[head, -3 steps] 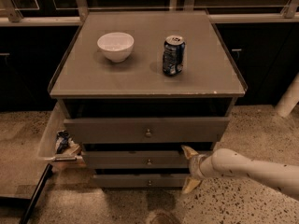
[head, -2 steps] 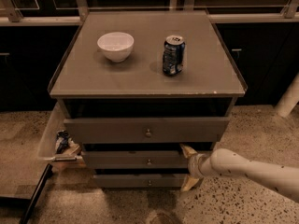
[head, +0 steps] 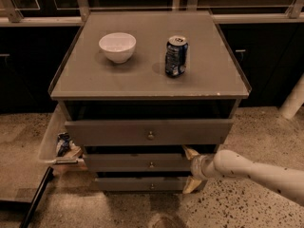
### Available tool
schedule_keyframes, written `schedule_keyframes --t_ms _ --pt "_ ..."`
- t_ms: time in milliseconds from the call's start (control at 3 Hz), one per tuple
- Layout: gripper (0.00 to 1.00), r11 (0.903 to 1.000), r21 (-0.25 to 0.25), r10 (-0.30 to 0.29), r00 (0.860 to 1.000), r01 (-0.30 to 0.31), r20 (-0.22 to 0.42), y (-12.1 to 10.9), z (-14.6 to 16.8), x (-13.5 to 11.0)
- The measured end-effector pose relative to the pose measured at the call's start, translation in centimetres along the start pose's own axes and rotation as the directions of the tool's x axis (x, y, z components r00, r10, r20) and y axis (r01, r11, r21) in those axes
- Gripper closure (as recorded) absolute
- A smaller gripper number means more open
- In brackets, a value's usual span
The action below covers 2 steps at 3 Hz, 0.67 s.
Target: Open middle drawer
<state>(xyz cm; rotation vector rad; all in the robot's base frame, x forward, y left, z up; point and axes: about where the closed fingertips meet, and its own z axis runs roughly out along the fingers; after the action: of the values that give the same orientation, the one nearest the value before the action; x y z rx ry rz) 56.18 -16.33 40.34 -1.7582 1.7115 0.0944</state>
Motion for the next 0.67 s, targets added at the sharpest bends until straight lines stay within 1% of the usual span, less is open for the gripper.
schedule_keyframes --t_ms 333,667 --pt "0.00 0.9999 0.013 0.001 0.999 -0.002 0.035 -2.30 1.89 1.08" --pt "0.00 0.9999 0.005 0.011 0.999 -0.012 0.038 -2.23 2.45 1.62"
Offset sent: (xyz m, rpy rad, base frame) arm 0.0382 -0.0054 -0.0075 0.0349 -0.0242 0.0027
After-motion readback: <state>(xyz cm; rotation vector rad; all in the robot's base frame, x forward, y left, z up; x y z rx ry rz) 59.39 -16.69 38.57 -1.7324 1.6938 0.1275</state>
